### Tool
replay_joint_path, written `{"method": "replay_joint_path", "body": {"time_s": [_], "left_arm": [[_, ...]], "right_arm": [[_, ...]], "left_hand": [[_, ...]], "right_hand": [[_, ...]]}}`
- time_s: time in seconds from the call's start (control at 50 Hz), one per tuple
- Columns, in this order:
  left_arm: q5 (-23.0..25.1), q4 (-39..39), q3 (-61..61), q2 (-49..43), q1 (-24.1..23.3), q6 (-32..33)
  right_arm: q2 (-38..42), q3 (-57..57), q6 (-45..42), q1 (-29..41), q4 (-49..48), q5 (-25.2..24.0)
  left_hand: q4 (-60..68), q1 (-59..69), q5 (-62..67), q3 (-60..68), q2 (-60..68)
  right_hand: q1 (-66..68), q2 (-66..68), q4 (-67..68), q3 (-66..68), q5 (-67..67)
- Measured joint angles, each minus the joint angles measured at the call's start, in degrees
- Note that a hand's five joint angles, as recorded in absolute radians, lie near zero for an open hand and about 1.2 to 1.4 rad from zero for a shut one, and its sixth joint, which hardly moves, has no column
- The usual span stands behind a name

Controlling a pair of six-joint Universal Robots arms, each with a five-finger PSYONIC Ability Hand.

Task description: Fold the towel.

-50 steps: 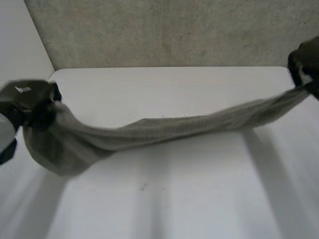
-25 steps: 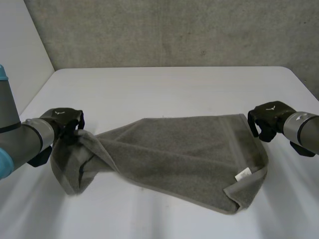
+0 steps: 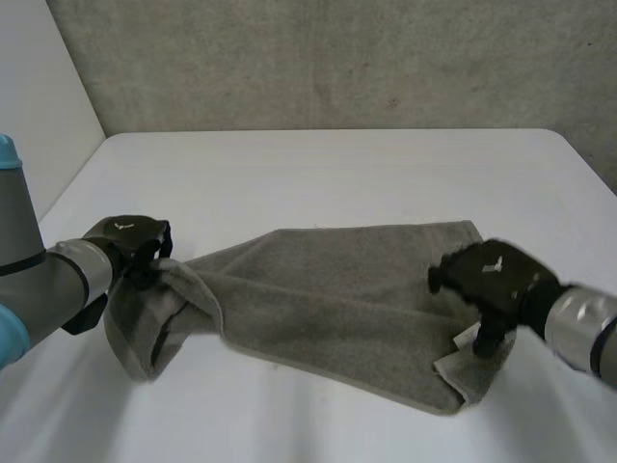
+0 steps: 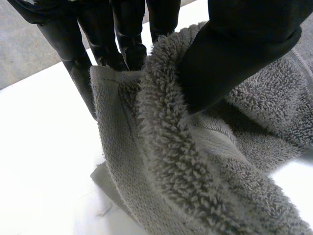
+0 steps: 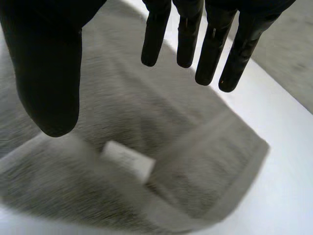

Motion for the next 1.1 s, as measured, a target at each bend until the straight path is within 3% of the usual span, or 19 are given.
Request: {"method": "replay_joint_path", "body": {"time_s": [0.14,0.48,0.9,1.1], "left_arm": [[0.0,1.1,-1.0,0.0,0.0,-0.5],[0.1,1.3,-3.6,1.1,0.1,-1.4],[0.1,1.9,-3.8,1.1,0.2,-1.4],[0.1,2.0,-4.0,1.1,0.1,-1.4]], "right_arm": [[-1.5,7.6,-12.3,-0.1,-0.8,-3.5],[4.2,11.6,-26.1,-0.3,-3.8,-8.3],[5.0,13.8,-28.5,-0.8,-9.5,-7.6],[5.0,15.2,-28.5,-2.6,-13.3,-7.7]], "left_hand": [[0.0,0.0,0.0,0.0,0.0],[0.0,0.0,0.0,0.0,0.0],[0.0,0.0,0.0,0.0,0.0],[0.0,0.0,0.0,0.0,0.0]], "right_hand": [[8.3,7.3,7.3,7.3,6.8],[5.8,5.7,5.6,5.5,5.4],[13.0,11.4,11.4,11.4,10.9],[29.3,25.6,25.5,25.5,24.9]]}}
